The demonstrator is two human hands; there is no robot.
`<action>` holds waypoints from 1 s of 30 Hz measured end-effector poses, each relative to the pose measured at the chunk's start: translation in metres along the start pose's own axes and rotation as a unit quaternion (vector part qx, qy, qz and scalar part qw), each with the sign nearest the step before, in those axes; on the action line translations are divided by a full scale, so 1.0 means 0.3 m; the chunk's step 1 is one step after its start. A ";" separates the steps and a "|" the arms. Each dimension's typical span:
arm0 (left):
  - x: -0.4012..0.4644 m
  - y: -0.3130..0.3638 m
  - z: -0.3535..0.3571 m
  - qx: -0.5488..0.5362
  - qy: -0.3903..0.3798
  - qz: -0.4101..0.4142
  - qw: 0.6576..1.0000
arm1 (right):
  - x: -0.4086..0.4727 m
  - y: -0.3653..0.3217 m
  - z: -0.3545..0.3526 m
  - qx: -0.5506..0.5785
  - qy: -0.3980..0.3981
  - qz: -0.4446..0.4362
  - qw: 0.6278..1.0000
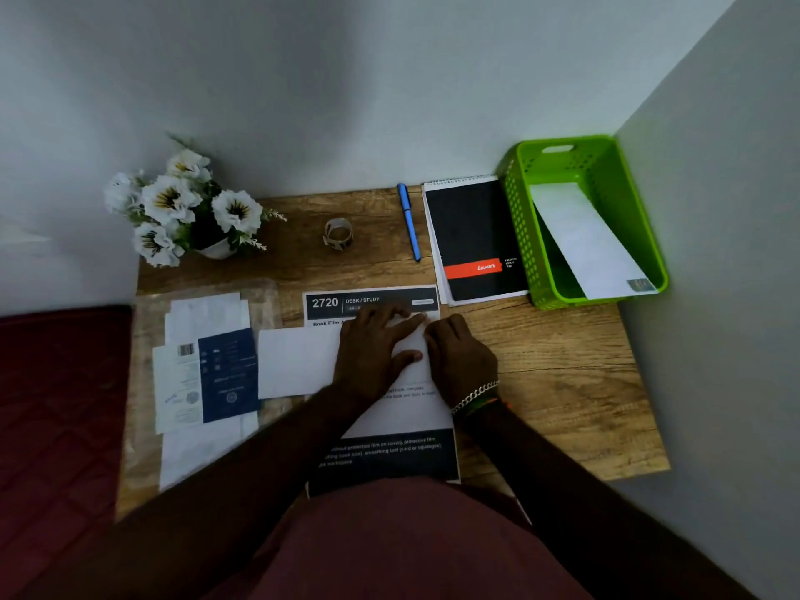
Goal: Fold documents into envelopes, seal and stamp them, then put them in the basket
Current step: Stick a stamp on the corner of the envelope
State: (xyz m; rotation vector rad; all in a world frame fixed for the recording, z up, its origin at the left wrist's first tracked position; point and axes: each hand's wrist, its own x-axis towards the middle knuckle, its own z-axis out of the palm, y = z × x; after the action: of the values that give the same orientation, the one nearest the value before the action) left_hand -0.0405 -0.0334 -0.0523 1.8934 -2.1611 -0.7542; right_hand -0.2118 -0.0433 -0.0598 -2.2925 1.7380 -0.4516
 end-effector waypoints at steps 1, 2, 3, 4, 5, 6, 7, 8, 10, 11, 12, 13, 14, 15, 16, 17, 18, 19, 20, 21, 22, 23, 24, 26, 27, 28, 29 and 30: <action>0.000 0.001 0.000 0.003 -0.002 0.000 1.000 | 0.002 0.000 -0.002 0.000 -0.002 0.001 1.000; -0.001 0.000 -0.001 0.006 -0.004 0.000 1.000 | 0.002 0.000 -0.002 -0.003 -0.003 0.002 1.000; -0.001 0.000 -0.002 0.008 -0.007 0.002 1.000 | 0.003 -0.002 -0.005 -0.006 -0.004 0.003 1.000; -0.001 -0.002 -0.002 0.010 -0.009 0.005 1.000 | 0.003 -0.004 -0.006 -0.009 -0.004 0.005 1.000; -0.001 -0.002 -0.003 0.012 -0.011 0.008 1.000 | 0.003 -0.006 -0.008 -0.011 -0.003 0.007 1.000; -0.001 -0.002 -0.004 0.015 -0.011 0.010 1.000 | 0.003 -0.008 -0.009 -0.010 -0.004 0.010 1.000; -0.002 -0.002 -0.006 0.016 -0.012 0.011 1.000 | 0.003 -0.010 -0.011 -0.006 -0.004 0.014 1.000; -0.001 -0.002 -0.006 0.015 -0.014 0.011 1.000 | 0.003 -0.010 -0.011 -0.002 -0.002 0.017 1.000; -0.001 0.000 -0.008 0.016 -0.019 0.010 1.000 | 0.003 -0.011 -0.013 0.001 -0.001 0.022 1.000; -0.001 0.000 -0.009 0.020 -0.020 0.011 1.000 | 0.003 -0.012 -0.014 0.001 -0.001 0.024 1.000; 0.000 0.001 -0.009 0.025 -0.020 0.011 0.999 | 0.003 -0.013 -0.014 0.000 -0.001 0.025 1.000; 0.001 0.002 -0.009 0.030 -0.023 0.012 0.999 | 0.002 -0.014 -0.015 0.001 -0.001 0.026 1.000; 0.002 0.003 -0.010 0.035 -0.026 0.013 0.999 | 0.000 -0.015 -0.015 0.003 -0.001 0.027 1.000; 0.003 0.004 -0.010 0.040 -0.031 0.013 0.999 | 0.000 -0.016 -0.016 0.004 -0.001 0.027 1.000; 0.004 0.005 -0.010 0.043 -0.035 0.011 0.998 | 0.001 -0.016 -0.017 0.004 -0.001 0.028 1.000; 0.004 0.006 -0.011 0.045 -0.037 0.010 0.998 | 0.001 -0.018 -0.018 0.004 -0.001 0.030 1.000; 0.004 0.007 -0.011 0.045 -0.038 0.010 0.998 | 0.001 -0.018 -0.018 0.005 -0.001 0.033 0.999; 0.004 0.008 -0.013 0.043 -0.037 0.010 0.998 | -0.001 -0.020 -0.021 0.008 0.001 0.035 0.999; 0.003 0.009 -0.013 0.041 -0.037 0.010 0.998 | -0.002 -0.021 -0.023 0.011 0.005 0.034 0.999; 0.003 0.010 -0.015 0.041 -0.036 0.011 0.998 | -0.003 -0.020 -0.026 0.016 0.008 0.031 0.999; 0.004 0.010 -0.015 0.040 -0.035 0.011 0.999 | -0.002 -0.016 -0.027 0.023 0.009 0.027 0.999; 0.006 0.011 -0.017 0.037 -0.035 0.011 0.999 | 0.000 -0.011 -0.029 0.033 0.005 0.022 0.999; 0.008 0.012 -0.017 0.029 -0.035 0.010 0.999 | 0.002 -0.004 -0.033 0.048 -0.001 0.019 0.999; 0.013 0.013 -0.020 0.008 -0.033 0.002 0.999 | 0.005 0.011 -0.046 0.106 -0.004 0.034 0.994; 0.015 0.014 -0.020 -0.003 -0.030 -0.006 1.000 | 0.008 0.017 -0.056 0.152 0.008 0.064 0.986; 0.017 0.017 -0.018 -0.021 -0.021 -0.016 0.999 | 0.015 0.025 -0.069 0.198 0.024 0.111 0.974; 0.021 0.020 -0.016 -0.050 -0.003 -0.027 0.998 | 0.027 0.038 -0.078 0.230 0.033 0.168 0.958; 0.026 0.024 -0.011 -0.086 0.023 -0.039 0.995 | 0.043 0.051 -0.084 0.248 0.026 0.220 0.943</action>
State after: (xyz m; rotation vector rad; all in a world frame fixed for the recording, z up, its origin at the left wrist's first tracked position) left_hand -0.0467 -0.0414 -0.0477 1.8955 -1.9373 -0.8728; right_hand -0.2316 -0.0598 -0.0407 -1.5093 1.8293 -0.7561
